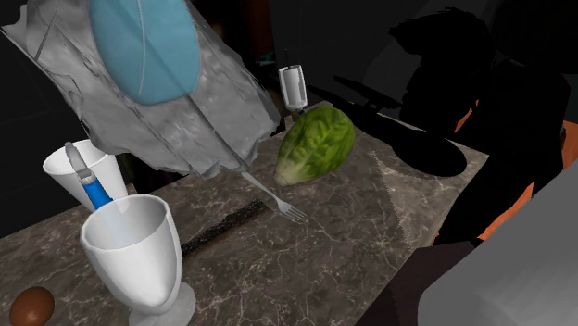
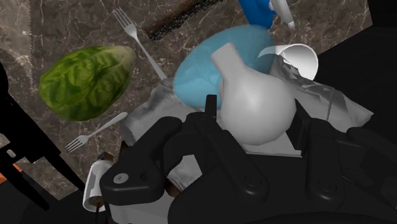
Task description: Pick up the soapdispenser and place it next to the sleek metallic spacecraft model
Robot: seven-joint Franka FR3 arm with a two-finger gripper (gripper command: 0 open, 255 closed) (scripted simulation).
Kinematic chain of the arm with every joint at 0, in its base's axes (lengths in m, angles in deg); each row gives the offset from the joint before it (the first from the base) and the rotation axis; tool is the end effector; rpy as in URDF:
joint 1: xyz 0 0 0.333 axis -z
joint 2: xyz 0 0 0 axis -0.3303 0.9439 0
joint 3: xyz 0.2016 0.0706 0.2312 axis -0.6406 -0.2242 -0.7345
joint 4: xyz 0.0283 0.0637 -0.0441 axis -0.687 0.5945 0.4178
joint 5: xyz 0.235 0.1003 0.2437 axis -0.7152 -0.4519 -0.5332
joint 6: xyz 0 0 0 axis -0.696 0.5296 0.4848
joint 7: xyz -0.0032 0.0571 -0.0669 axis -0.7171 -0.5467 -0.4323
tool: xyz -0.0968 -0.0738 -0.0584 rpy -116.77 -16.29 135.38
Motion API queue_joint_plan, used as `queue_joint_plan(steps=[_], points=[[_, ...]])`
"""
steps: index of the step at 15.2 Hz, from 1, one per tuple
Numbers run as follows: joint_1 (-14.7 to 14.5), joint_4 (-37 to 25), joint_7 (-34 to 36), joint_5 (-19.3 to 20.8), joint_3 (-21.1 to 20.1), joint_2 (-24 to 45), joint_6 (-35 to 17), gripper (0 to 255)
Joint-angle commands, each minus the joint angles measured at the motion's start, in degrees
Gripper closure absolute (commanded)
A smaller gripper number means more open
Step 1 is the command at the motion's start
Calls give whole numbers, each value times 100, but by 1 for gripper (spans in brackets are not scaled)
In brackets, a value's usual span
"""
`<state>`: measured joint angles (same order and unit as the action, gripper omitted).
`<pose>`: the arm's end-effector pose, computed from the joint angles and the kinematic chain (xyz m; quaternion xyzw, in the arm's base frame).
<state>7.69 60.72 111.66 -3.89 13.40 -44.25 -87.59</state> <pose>0.3749 0.3086 0.6755 -0.9969 -0.0173 0.0274 0.0712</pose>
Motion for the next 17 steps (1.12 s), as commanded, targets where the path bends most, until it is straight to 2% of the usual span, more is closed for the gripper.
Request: queue_joint_plan(steps=[1, 10, 17], points=[[-15, -303, 57, 38, -18, 100, 204, 255], [-194, -1841, 377, 325, -154, 774, 1097, 255], [571, -742, -864, -142, 501, -211, 1087, 255]])
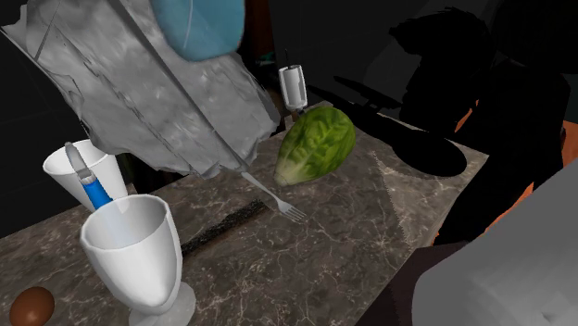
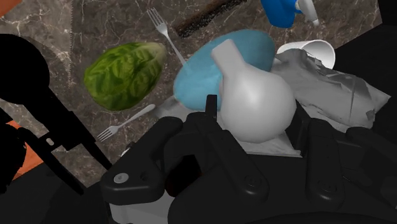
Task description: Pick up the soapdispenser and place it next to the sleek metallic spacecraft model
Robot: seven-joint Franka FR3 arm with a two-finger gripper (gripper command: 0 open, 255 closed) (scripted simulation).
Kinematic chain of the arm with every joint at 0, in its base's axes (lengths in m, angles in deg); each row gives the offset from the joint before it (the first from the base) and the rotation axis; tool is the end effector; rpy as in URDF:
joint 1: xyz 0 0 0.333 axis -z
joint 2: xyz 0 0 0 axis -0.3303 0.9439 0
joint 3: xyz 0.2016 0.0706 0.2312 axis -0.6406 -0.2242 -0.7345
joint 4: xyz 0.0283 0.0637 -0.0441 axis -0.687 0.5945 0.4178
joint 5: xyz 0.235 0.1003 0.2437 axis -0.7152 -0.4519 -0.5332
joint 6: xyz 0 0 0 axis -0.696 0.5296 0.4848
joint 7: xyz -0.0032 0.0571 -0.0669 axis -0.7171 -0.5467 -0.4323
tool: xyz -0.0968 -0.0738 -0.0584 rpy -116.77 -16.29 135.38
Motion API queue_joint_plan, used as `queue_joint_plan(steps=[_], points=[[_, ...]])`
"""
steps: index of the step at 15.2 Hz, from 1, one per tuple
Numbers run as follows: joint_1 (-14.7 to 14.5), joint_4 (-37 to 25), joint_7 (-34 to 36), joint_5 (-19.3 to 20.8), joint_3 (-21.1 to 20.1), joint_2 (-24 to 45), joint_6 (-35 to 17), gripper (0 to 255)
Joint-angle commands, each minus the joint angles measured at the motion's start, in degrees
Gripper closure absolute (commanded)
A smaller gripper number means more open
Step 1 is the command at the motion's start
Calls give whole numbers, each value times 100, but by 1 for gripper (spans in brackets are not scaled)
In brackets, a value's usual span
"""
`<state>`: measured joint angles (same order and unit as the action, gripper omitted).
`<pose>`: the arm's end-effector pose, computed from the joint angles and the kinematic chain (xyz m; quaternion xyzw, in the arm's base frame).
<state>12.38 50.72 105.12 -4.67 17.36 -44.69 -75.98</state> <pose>0.3801 0.2347 0.7294 -0.9970 -0.0163 0.0272 0.0704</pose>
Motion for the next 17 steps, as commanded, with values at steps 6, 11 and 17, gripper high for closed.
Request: queue_joint_plan(steps=[6, 11, 17], points=[[534, 714, -1208, -141, 700, -607, 60, 255], [840, 848, -2006, -80, 1183, -751, 203, 255], [1195, 741, -2945, 59, 1739, -682, 389, 255]])
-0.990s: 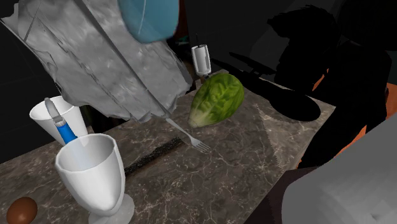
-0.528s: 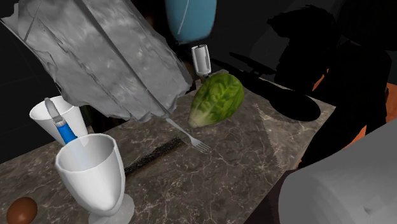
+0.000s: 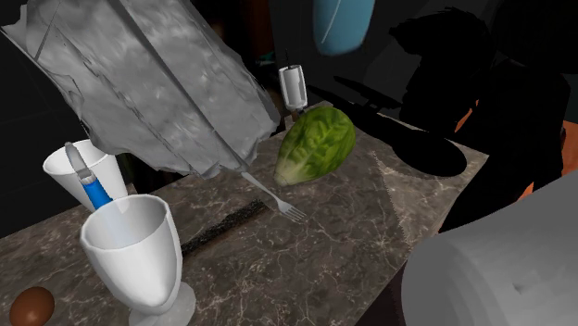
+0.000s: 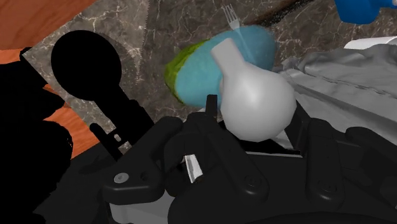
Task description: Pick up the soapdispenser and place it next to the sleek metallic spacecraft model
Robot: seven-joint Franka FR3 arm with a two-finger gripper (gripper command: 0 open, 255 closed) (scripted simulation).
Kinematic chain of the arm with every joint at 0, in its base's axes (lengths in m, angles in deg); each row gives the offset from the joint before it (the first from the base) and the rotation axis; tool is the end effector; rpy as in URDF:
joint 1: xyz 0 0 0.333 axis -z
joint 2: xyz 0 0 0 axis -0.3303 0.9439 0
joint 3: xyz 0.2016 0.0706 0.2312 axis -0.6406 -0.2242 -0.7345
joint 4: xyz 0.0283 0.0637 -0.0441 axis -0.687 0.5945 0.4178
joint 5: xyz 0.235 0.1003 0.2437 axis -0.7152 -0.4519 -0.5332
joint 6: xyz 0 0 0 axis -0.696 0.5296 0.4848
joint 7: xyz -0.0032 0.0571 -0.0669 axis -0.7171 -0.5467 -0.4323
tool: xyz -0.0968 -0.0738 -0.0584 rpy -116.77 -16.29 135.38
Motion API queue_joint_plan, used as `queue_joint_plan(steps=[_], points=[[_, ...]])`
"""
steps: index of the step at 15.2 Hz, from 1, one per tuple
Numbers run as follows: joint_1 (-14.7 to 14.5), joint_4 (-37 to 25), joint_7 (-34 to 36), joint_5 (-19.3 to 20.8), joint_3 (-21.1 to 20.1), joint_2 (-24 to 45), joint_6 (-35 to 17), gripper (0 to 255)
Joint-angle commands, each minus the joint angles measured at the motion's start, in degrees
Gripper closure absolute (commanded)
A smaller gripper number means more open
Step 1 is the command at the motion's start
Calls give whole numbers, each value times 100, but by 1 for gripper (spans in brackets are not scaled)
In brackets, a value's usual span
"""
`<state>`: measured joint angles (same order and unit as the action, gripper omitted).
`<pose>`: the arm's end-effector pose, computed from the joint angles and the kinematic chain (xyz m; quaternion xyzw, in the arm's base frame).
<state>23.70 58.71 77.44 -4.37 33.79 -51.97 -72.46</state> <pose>0.3968 0.0299 0.7268 -0.9970 -0.0161 0.0272 0.0714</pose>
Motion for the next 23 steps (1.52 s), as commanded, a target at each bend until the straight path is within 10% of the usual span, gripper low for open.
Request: queue_joint_plan(steps=[1, 5, 23], points=[[121, -104, -332, 54, 187, 82, 69, 255], [353, -362, -920, 140, 525, 288, 203, 255], [355, 2146, -1110, 220, 478, -605, -1403, 255]])
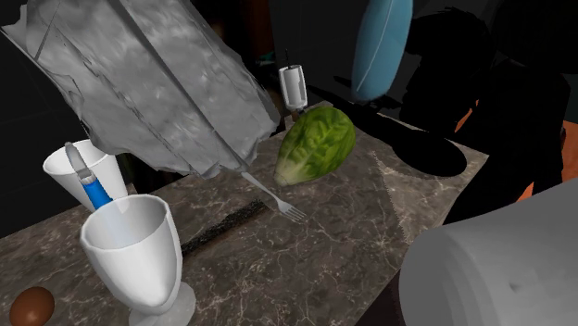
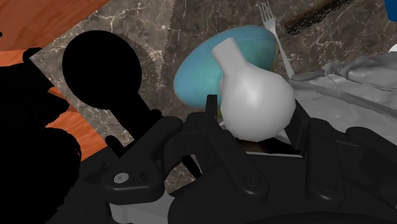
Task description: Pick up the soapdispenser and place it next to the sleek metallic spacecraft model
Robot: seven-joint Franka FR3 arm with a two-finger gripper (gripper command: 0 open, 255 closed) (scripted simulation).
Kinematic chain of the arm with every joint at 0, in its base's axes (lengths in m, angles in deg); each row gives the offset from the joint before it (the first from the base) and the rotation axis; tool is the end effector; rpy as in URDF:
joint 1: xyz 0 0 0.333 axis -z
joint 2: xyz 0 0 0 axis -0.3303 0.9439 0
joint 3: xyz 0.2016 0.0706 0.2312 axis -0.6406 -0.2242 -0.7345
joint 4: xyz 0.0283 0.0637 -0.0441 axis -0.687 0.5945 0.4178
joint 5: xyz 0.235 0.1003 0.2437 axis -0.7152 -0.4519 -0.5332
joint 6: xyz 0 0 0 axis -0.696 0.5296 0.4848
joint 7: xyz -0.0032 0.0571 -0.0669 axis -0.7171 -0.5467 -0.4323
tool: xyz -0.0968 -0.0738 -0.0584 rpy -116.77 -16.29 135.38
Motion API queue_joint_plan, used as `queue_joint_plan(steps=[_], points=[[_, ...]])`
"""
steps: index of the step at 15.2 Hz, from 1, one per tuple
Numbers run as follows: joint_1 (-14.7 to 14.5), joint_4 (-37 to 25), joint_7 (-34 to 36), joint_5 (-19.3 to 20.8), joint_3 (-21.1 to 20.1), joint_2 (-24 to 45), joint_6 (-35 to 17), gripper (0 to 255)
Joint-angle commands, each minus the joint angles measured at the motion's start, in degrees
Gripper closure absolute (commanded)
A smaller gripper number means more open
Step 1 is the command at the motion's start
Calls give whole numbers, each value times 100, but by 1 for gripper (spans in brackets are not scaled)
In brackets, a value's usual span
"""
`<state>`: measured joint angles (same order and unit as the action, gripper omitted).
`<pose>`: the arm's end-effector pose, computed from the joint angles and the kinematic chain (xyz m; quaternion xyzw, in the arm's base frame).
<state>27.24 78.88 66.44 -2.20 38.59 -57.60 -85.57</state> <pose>0.4031 -0.0412 0.6477 -0.9969 -0.0173 0.0276 0.0714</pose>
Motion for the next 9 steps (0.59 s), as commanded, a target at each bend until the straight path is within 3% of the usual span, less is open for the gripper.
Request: queue_joint_plan(steps=[1, 9], points=[[1, 240, -19, 4, -4, -73, -172, 255], [4, 1071, -90, 11, -19, -273, -799, 255]])
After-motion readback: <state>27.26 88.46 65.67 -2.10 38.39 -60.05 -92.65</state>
